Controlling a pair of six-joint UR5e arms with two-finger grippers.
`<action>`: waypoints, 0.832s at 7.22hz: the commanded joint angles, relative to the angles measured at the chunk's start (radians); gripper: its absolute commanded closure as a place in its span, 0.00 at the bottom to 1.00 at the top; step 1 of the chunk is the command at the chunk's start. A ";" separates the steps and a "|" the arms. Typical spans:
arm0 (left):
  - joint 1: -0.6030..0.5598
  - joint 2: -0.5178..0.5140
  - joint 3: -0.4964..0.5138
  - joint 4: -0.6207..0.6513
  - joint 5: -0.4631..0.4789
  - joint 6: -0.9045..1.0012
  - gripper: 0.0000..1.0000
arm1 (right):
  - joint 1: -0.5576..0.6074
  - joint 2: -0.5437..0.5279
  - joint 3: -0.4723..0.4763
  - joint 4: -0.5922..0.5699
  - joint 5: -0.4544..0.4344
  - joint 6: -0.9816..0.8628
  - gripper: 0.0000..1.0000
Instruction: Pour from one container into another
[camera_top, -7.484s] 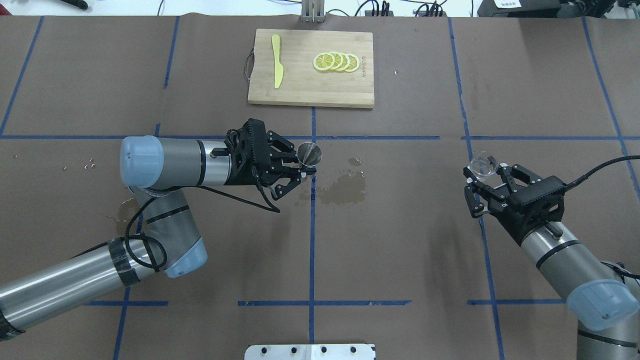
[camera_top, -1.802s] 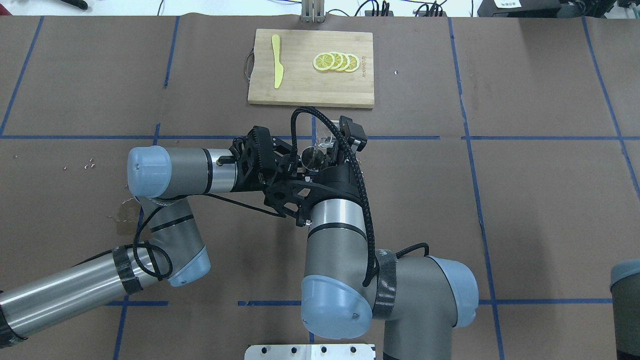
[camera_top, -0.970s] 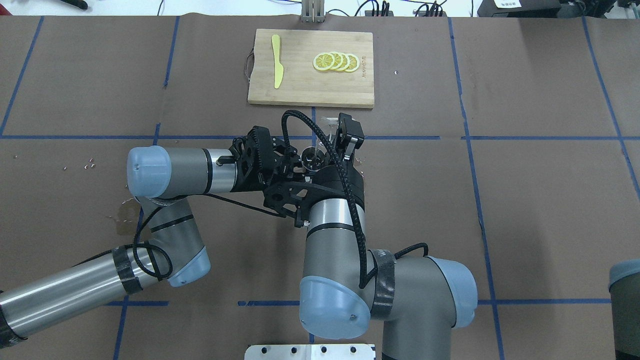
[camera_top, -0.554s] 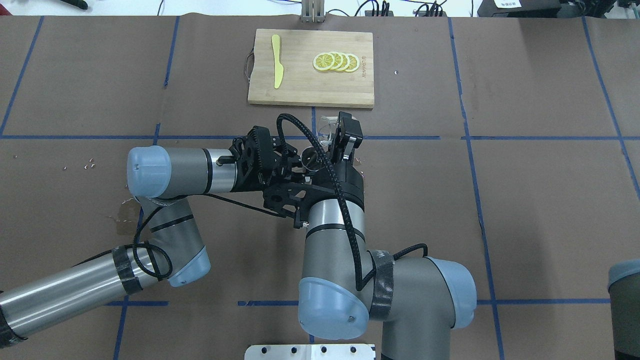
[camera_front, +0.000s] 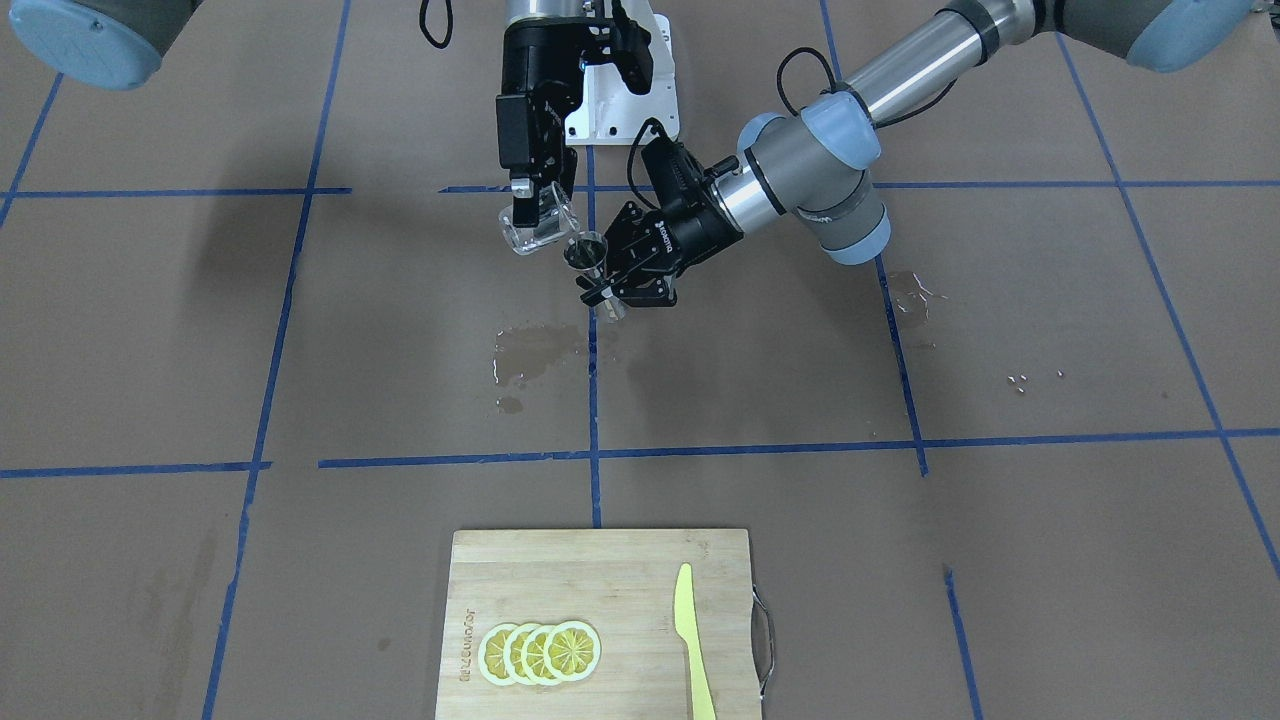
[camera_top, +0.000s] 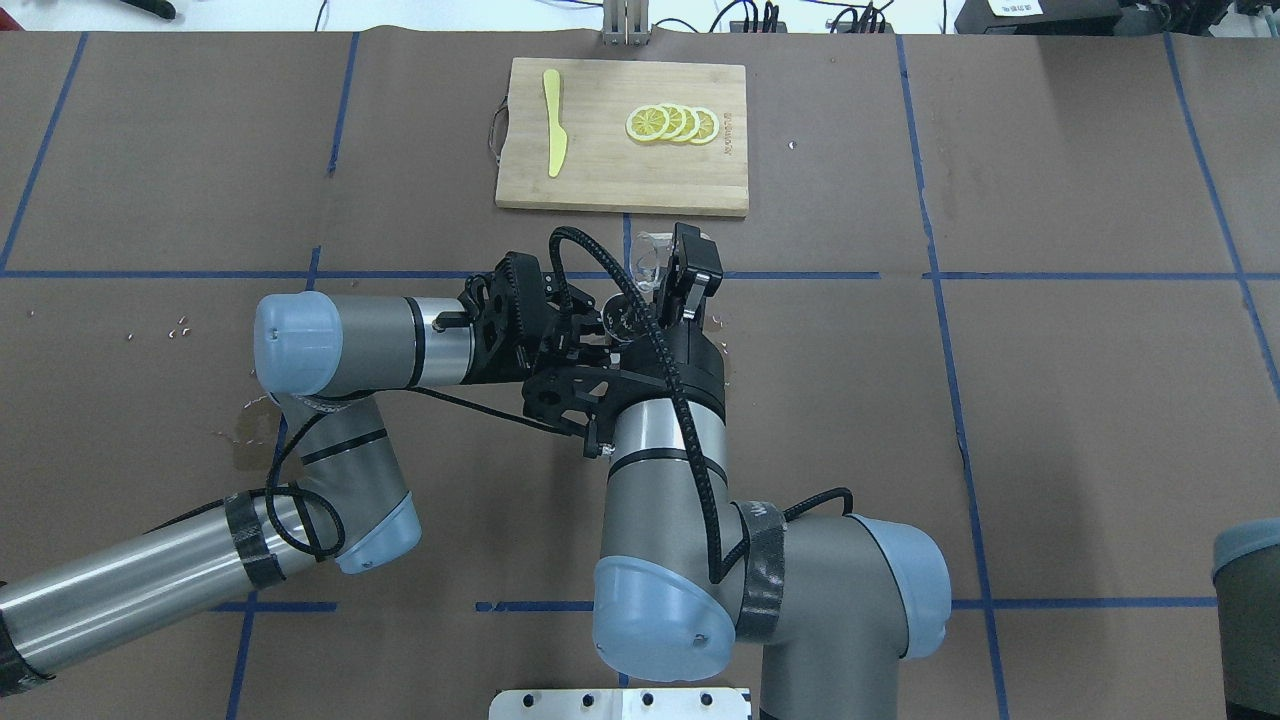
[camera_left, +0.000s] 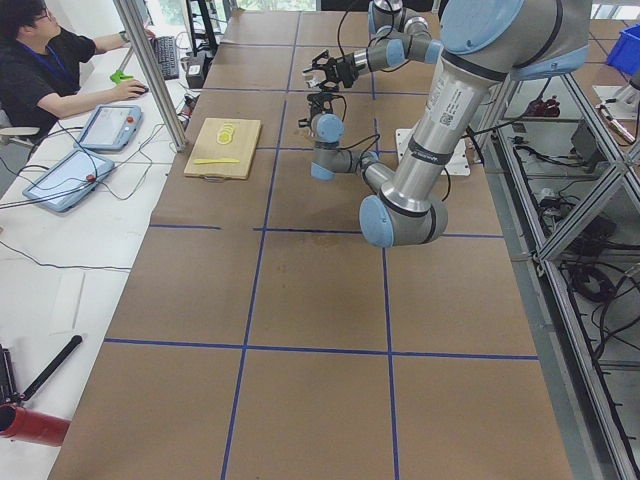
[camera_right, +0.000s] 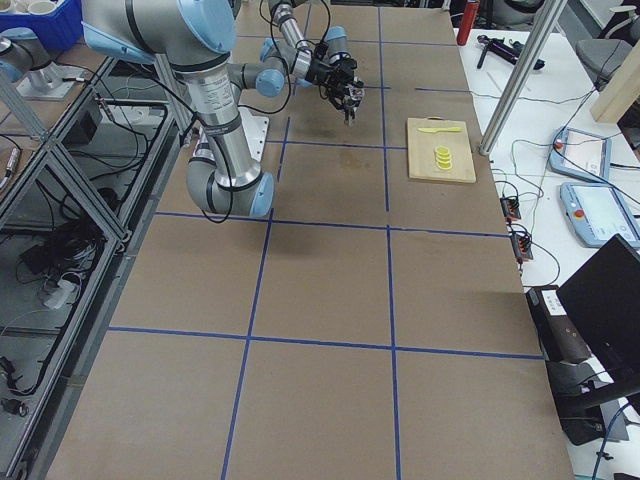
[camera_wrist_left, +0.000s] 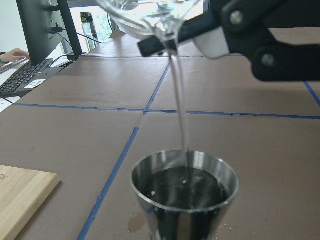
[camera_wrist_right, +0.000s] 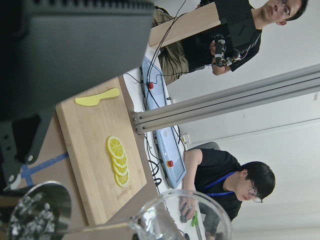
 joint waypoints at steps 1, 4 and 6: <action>0.000 0.000 0.000 0.000 -0.001 0.000 1.00 | 0.000 0.003 0.000 0.000 0.001 0.000 1.00; 0.000 0.000 0.000 -0.002 0.001 0.000 1.00 | 0.007 0.006 0.035 0.087 0.051 0.024 1.00; 0.000 0.000 0.000 -0.006 -0.001 -0.005 1.00 | 0.021 -0.006 0.037 0.242 0.125 0.064 1.00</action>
